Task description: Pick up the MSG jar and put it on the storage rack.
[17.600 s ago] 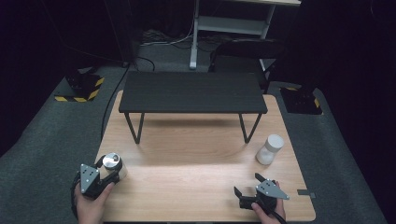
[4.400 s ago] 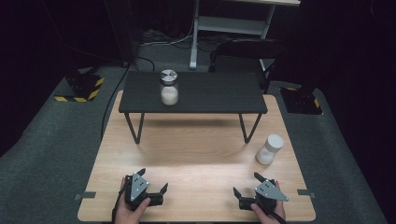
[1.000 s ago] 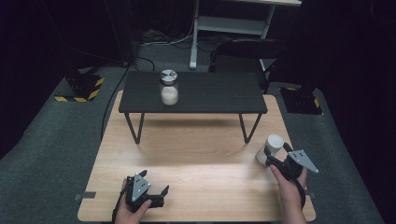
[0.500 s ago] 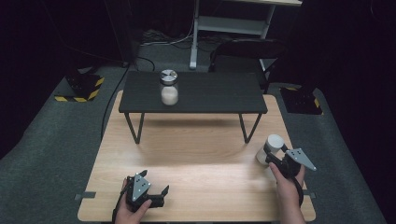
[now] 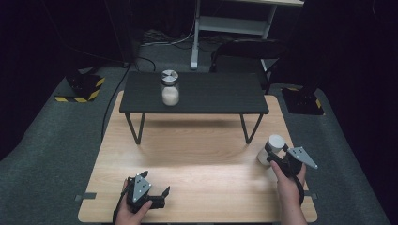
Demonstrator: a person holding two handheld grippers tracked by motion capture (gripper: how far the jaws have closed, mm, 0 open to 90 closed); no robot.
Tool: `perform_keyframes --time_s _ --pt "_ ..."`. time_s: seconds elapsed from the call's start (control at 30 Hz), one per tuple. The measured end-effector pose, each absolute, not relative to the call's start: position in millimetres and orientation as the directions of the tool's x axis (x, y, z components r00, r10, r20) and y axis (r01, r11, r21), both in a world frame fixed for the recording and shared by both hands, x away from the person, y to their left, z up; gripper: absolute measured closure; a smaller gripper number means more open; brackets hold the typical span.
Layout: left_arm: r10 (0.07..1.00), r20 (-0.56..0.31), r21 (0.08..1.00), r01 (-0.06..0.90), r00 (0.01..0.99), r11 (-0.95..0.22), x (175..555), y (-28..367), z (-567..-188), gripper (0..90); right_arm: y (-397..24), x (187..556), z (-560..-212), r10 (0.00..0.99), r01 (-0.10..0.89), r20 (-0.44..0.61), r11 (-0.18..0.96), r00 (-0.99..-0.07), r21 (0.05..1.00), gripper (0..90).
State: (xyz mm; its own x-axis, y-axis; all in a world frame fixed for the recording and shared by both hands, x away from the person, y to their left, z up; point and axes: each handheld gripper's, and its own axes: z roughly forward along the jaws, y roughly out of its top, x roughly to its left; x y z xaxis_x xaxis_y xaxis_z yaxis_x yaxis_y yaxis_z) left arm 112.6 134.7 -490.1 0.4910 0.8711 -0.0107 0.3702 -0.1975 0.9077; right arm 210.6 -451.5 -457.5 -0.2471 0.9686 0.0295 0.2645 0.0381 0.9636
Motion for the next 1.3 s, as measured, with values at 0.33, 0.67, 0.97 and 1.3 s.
perform_keyframes --time_s 0.33,0.67,0.97,1.3 --pt "0.869 -0.008 0.903 0.377 0.495 -0.206 114 134 -489 0.3 -441 198 -444 0.949 0.246 0.000 0.082 -0.316 0.966 33.7" --pt "0.871 -0.005 0.897 0.387 0.492 -0.214 115 132 -487 0.3 -425 183 -434 0.925 0.226 -0.006 0.099 -0.379 0.969 33.7" --pt "0.871 -0.010 0.895 0.392 0.491 -0.211 116 133 -486 0.3 -412 175 -424 0.912 0.211 -0.011 0.107 -0.411 0.972 33.7" --pt "0.871 -0.021 0.896 0.395 0.491 -0.201 116 134 -487 0.3 -395 173 -415 0.894 0.191 -0.019 0.116 -0.447 0.975 33.7"
